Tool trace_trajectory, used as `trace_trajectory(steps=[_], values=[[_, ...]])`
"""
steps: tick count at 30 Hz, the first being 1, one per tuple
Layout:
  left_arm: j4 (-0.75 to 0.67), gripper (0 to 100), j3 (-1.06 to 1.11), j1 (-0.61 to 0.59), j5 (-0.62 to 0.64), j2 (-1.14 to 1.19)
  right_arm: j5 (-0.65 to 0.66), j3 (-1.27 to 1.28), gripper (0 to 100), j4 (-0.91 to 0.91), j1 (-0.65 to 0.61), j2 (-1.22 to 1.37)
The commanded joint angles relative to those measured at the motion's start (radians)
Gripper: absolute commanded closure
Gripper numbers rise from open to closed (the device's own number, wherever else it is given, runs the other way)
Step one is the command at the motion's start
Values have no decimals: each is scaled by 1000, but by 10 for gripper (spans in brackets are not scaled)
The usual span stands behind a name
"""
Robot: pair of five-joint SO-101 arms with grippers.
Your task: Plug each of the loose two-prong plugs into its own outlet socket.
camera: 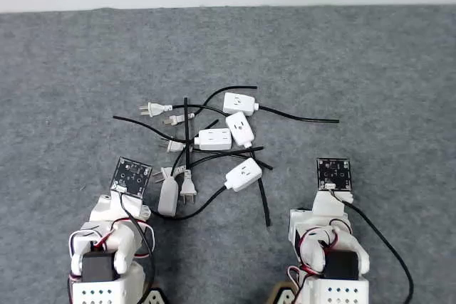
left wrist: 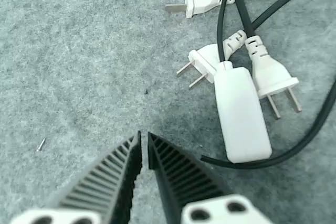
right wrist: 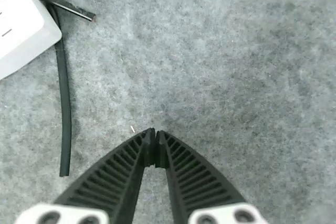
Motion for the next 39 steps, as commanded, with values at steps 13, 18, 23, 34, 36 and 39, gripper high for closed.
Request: trace_trajectory(steps=[13,18,23,34,36,39], values=[[-23,985,-13,-2,9,-20,-2,18,990,5,13,-15],[-176,985,-21,-3,6,-20,2,3,986,-16,16,-15],[-285,984,-22,17,12,-20,61,-29,986,-159,111,-16],[-249,984,-389,43,120,163,203,-183,970,-317,199,-10],[-244,984,-490,57,121,321,167,-229,934,-289,199,-8],[-244,984,-625,117,176,568,135,-262,912,-245,200,-8]])
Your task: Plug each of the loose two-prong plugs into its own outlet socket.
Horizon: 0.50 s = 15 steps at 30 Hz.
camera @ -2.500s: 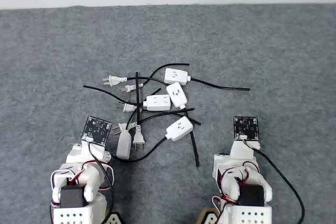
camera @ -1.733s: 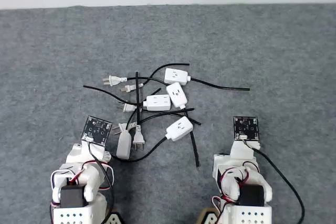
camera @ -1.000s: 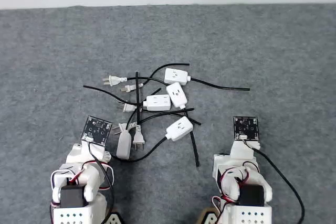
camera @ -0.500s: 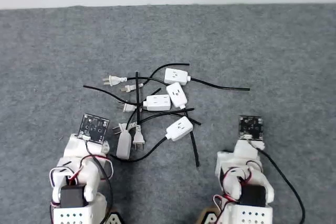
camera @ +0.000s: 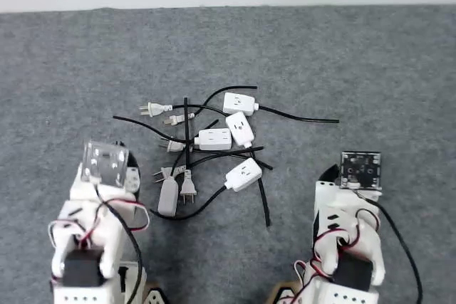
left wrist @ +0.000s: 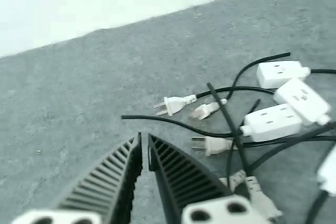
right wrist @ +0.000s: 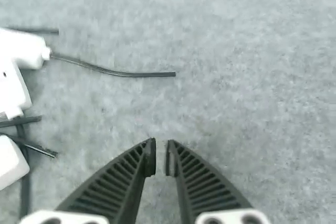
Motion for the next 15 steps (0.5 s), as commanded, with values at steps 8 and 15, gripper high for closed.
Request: trace_trajectory(steps=[8,15], values=[[-58,984,-309,457,247,694,-92,-164,913,-38,166,334],[-325,887,-323,667,226,1017,-89,-235,912,-321,291,886]])
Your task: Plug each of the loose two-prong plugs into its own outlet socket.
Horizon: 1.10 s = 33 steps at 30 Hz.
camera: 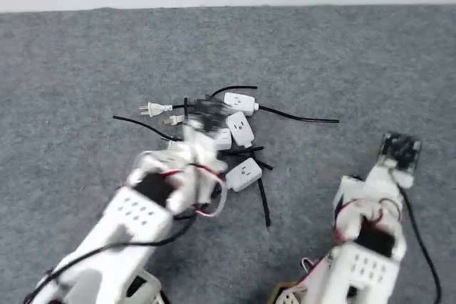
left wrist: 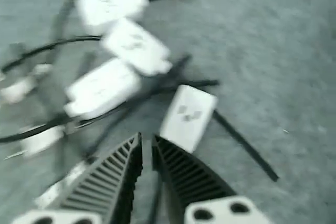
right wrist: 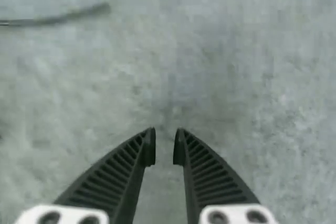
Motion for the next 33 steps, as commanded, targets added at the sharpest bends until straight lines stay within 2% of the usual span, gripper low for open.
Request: trace_trajectory(steps=[1,4,10,13,16,19,23,29,33], values=[[-157,848,-45,95,-20,141,-8,-101,912,-148,71,268],[-233,776,-67,112,-20,255,-5,-169,912,-148,93,403],[-256,776,-188,95,-26,459,-3,-218,912,-148,93,490],[-212,775,-292,41,-38,525,-3,-219,912,-150,93,490],[-155,775,-386,-12,-150,589,17,-219,912,-150,93,493],[-60,776,-433,-5,-178,637,23,-219,912,-150,93,498],[29,776,-441,18,-160,641,23,-219,912,-153,91,498],[38,776,-426,25,-126,512,23,-219,912,-157,74,498],[31,773,-302,58,-130,393,25,-219,912,-153,70,499]])
